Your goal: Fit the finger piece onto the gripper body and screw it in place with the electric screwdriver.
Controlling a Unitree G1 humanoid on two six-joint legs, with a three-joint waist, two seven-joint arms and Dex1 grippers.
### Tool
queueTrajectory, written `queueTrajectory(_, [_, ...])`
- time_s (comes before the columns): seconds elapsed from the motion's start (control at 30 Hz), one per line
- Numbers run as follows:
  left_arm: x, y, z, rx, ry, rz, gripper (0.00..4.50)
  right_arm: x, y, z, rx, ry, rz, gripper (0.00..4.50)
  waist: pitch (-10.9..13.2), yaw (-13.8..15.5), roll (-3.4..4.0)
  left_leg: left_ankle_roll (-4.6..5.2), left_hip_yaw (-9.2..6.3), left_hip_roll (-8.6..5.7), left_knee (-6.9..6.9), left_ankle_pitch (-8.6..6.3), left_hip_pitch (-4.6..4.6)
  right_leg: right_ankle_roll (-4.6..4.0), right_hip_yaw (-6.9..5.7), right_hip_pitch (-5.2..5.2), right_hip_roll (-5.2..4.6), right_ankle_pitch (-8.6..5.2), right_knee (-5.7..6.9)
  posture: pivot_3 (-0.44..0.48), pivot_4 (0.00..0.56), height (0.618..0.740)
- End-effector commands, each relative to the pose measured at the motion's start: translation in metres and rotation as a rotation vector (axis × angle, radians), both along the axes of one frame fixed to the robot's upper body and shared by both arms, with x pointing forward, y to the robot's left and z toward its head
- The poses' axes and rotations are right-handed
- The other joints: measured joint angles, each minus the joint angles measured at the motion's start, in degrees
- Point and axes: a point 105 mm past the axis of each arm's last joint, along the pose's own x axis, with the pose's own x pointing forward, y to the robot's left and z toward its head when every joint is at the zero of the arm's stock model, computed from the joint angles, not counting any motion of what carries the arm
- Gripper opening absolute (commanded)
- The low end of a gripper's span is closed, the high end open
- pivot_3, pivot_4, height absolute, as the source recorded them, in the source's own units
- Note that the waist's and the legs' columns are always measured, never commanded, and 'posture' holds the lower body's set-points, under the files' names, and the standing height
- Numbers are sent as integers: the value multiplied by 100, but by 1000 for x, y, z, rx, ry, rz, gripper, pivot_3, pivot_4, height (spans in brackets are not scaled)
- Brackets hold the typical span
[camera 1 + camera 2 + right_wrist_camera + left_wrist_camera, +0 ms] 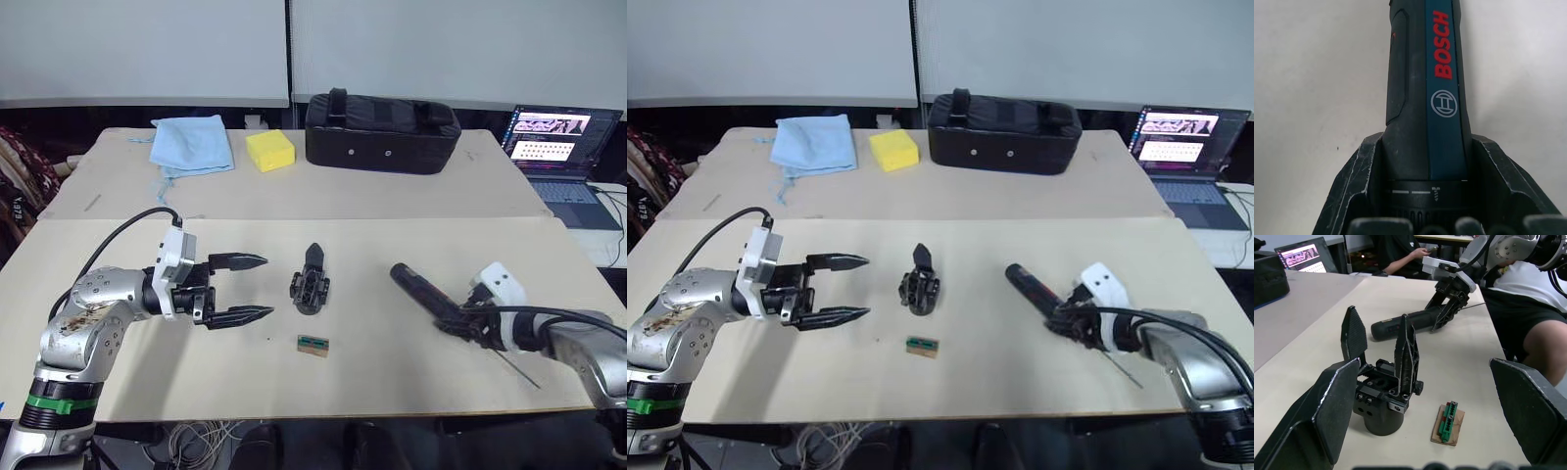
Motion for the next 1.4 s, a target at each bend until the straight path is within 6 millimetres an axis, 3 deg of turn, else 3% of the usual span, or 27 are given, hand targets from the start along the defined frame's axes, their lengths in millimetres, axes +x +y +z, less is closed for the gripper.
queueTrajectory(0.03, [-7, -1, 4, 27, -43, -33, 4500, 8, 2, 6, -32, -56, 17, 1978, 0, -19, 0, 0, 0, 0, 0, 0, 1, 0, 0, 0, 0, 0, 1, 0, 150, 740])
queueTrajectory(0.07, [-8, 0, 3, 33, -43, -30, 4500, 9, 1, 6, -47, -46, 16, 1978, 0, -37, 0, 0, 0, 0, 0, 0, 1, 0, 0, 0, 0, 0, 1, 0, 150, 740])
queueTrajectory(0.13, [-8, 2, 2, 38, -42, -23, 4500, 9, 1, 9, -63, -31, 21, 3004, 0, -45, 0, 0, 1, 1, 0, 0, 4, -1, 1, 0, 0, 0, 2, 0, 150, 740])
queueTrajectory(0.27, [-9, 5, -1, 42, -30, -6, 4500, 6, 5, 21, -85, 6, 57, 4407, 0, -30, 0, 0, 0, 1, 0, 0, 3, -2, 0, -1, 0, 0, 3, 0, 150, 740])
queueTrajectory(0.3, [-10, 6, -3, 51, -24, -4, 4500, 4, 8, 25, -64, 37, 61, 4487, 0, -26, 0, 0, -1, 1, 0, 0, 2, -2, -1, -1, 0, 0, 1, 0, 150, 740])
queueTrajectory(0.43, [-11, 9, -8, 55, -4, 3, 4500, -7, -3, 30, -334, 133, 137, 4487, 1, -21, 2, 0, 4, 0, -1, 0, 0, -3, 4, -6, -6, 0, 2, 0, 150, 740])
queueTrajectory(0.63, [-13, 8, -10, 62, 5, -10, 4500, -18, -1, 43, -359, 343, 145, 4487, 1, -29, -3, -1, 1, 5, -1, -1, 1, -9, -5, -8, -5, -3, -1, 0, 150, 740])
queueTrajectory(0.7, [-13, 6, -11, 62, 5, -14, 4500, -11, 3, 44, -353, 359, 120, 4487, 1, -41, -3, -2, 2, 6, -1, -1, -1, -11, -5, -14, -6, -4, 0, 0, 150, 740])
queueTrajectory(1.0, [-26, -2, -20, 54, 33, -41, 4500, 13, 6, 26, -414, 416, 49, 4487, 1, -27, -3, -2, 6, 2, 0, -1, -11, -14, -1, -20, -7, 1, 1, 0, 150, 740])
queueTrajectory(1.37, [-26, -7, -19, 45, 19, -38, 4500, 9, 12, 10, -467, 472, 123, 4487, -1, -21, -6, -1, 4, 4, 1, -1, -8, -15, -3, -17, -4, 2, 4, 0, 150, 740])
queueTrajectory(1.4, [-25, -7, -19, 44, 17, -37, 4500, 11, 12, 10, -469, 467, 124, 4245, -1, -20, -6, -1, 4, 4, 2, -1, -8, -14, -4, -16, -4, 2, 5, 0, 150, 740])
